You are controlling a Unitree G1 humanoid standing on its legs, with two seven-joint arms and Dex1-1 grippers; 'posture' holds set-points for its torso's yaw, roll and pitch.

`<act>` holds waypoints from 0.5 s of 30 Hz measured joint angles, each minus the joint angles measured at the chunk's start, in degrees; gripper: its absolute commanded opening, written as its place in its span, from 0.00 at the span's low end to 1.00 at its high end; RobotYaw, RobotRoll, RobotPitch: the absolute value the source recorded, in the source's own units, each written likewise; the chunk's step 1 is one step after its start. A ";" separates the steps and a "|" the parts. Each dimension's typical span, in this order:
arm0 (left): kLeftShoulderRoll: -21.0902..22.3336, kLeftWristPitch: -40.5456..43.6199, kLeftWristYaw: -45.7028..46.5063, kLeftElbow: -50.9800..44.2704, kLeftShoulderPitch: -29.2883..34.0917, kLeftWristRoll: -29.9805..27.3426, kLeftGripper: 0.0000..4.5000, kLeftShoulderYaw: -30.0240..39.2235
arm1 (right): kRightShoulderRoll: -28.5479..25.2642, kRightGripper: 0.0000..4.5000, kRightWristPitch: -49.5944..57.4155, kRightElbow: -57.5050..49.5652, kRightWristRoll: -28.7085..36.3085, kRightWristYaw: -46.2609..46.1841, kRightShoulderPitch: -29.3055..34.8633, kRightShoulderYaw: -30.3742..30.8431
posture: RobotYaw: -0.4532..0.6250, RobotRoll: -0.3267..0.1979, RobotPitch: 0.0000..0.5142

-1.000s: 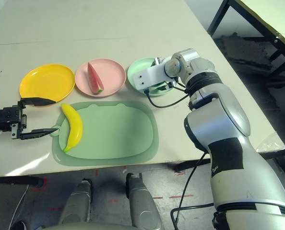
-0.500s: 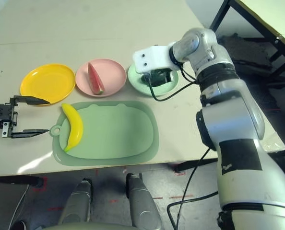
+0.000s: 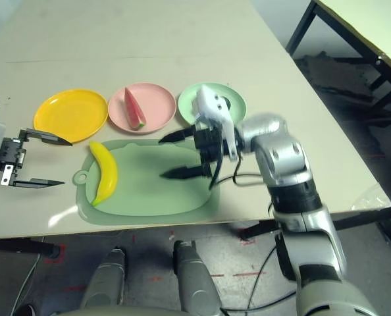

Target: Place the fruits into color-matched plates.

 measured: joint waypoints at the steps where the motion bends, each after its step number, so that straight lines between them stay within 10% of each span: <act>1: -0.47 -1.48 -0.01 1.38 -1.88 0.92 1.00 -1.24 | 0.92 0.99 -1.23 -1.06 0.58 -1.09 1.58 -0.48 | 0.39 0.62 0.46; 15: -8.27 -10.11 0.00 13.15 -17.12 8.08 1.00 -14.65 | 8.50 0.99 -29.97 3.45 -6.52 -13.84 11.45 1.86 | 0.35 0.62 0.46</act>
